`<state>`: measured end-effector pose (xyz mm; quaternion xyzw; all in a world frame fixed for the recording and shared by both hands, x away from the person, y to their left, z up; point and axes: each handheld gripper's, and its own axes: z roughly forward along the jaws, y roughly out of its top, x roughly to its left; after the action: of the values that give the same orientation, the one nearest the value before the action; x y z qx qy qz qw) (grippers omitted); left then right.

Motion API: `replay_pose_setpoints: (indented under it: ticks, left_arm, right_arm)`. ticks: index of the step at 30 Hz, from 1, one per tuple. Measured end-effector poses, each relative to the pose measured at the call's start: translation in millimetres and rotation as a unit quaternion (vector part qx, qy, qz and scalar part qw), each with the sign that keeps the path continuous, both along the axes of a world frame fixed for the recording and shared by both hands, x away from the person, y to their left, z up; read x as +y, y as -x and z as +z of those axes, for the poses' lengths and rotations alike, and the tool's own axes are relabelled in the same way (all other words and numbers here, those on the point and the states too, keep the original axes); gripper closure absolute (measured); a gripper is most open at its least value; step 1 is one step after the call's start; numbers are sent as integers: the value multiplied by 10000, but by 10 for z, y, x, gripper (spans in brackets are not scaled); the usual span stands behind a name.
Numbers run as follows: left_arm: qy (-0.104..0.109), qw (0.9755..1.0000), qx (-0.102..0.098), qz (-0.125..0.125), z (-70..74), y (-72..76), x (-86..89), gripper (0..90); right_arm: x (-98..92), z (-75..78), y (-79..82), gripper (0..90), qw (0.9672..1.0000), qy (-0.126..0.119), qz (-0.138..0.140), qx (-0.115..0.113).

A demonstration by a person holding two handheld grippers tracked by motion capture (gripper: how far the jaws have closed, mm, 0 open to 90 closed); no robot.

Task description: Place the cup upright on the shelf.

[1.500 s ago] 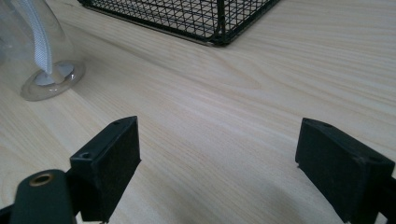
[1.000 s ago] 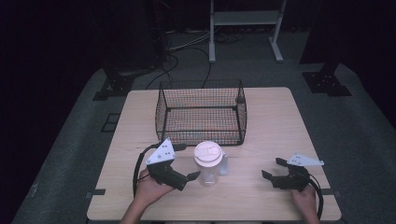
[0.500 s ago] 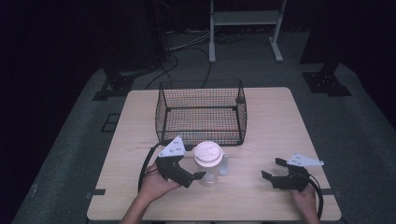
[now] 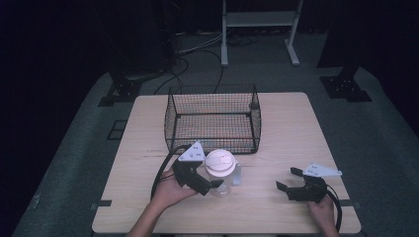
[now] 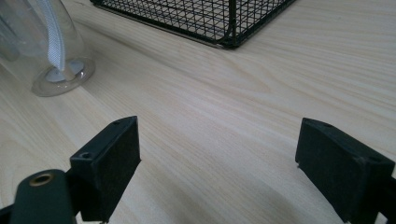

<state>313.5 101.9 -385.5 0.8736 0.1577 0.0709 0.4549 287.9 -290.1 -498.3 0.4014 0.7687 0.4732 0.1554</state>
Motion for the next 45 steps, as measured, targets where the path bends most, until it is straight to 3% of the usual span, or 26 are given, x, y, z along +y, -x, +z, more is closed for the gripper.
replay_pose_setpoints:
  ticks: [4, 18, 45]
  left_arm:
    - [-88, 9999, 88, -37, -2, -35, -56, 3]
    - [-465, 9988, 114, -84, 29, -107, -184, 3]
    - [-808, 9965, 199, -92, 109, -127, -283, 50]
  right_arm:
    - [0, -2, -4, 129, 10000, 9, -2, 14]
    - [-1, -2, -3, 129, 10000, 1, 2, 19]
    - [-1, -3, -5, 129, 10000, 13, -6, 22]
